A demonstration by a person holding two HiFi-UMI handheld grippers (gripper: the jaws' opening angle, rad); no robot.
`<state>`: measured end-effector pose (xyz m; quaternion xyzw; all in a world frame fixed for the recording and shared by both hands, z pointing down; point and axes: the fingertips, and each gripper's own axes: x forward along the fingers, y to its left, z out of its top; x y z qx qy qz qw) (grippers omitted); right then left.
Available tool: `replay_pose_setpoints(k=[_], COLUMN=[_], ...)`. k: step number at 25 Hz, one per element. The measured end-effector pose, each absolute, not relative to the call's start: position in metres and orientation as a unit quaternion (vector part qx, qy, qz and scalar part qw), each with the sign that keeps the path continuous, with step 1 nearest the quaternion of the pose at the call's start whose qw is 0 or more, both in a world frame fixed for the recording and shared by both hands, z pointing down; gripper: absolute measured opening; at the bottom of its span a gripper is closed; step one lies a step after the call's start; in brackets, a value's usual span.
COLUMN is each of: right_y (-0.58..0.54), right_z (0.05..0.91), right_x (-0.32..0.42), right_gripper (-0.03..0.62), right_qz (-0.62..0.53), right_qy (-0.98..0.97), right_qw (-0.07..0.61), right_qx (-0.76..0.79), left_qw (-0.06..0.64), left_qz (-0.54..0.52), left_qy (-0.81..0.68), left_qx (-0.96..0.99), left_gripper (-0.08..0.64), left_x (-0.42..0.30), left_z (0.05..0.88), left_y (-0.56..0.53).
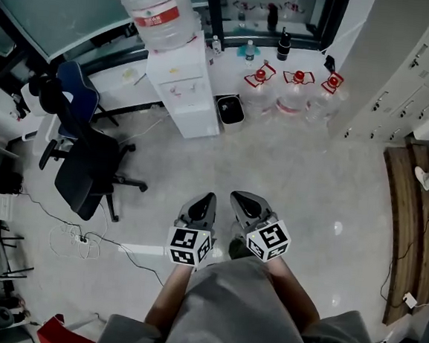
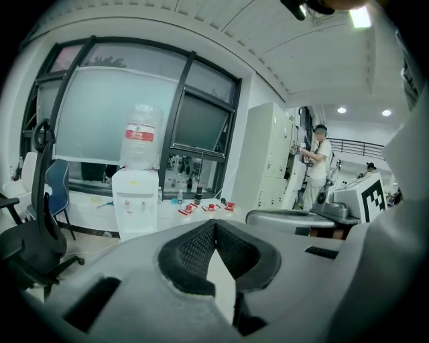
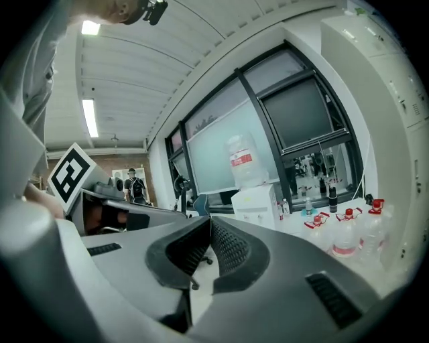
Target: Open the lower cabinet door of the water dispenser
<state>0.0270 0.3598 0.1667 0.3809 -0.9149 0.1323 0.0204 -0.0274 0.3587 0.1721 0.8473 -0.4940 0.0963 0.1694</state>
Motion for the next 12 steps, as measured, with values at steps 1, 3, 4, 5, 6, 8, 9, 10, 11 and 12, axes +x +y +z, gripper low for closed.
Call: replay_pose_setpoints(k=[1, 3, 4, 5, 6, 8, 9, 10, 11, 12], right_y=[0.352, 0.336, 0.329, 0.323, 0.318, 0.307, 0.302, 0.298, 0.294, 0.289], right_z=[0.167, 0.169, 0.17, 0.171, 0.173, 0.177, 0.179, 0.18, 0.182, 0.184], right_x=[0.03, 0.037, 0.04, 0.043, 0.045, 0.049, 0.05, 0.052, 0.053, 0.055], right_gripper=[0.012, 0.012, 0.012, 0.012, 0.012, 0.012, 0.012, 0.012, 0.012, 0.012], right_qz=[0.134, 0.14, 0.143, 0.146, 0.148, 0.155, 0.159, 0.164, 0.169, 0.173], right_qy=[-0.915, -0.914, -0.915, -0.915, -0.916, -0.916, -0.916, -0.915, -0.915, -0.914], right_qw=[0.019, 0.015, 0.013, 0.012, 0.012, 0.011, 0.009, 0.007, 0.005, 0.003], right_qx=[0.38, 0.379, 0.378, 0.376, 0.374, 0.37, 0.369, 0.368, 0.367, 0.366], left_qw=[0.171, 0.17, 0.169, 0.167, 0.167, 0.167, 0.167, 0.168, 0.169, 0.17], left_qz=[0.095, 0.098, 0.102, 0.105, 0.109, 0.113, 0.113, 0.114, 0.115, 0.117], left_qy=[-0.495, -0.495, -0.494, -0.493, -0.494, -0.497, -0.498, -0.5, -0.501, -0.501], left_qx=[0.846, 0.847, 0.847, 0.847, 0.847, 0.844, 0.843, 0.842, 0.841, 0.841], left_gripper=[0.009, 0.009, 0.009, 0.009, 0.009, 0.009, 0.009, 0.009, 0.009, 0.009], left_x=[-0.023, -0.014, -0.009, -0.005, -0.002, 0.003, 0.004, 0.005, 0.007, 0.009], left_z=[0.171, 0.171, 0.172, 0.172, 0.173, 0.174, 0.174, 0.175, 0.176, 0.178], left_y=[0.349, 0.331, 0.323, 0.316, 0.31, 0.298, 0.292, 0.287, 0.283, 0.278])
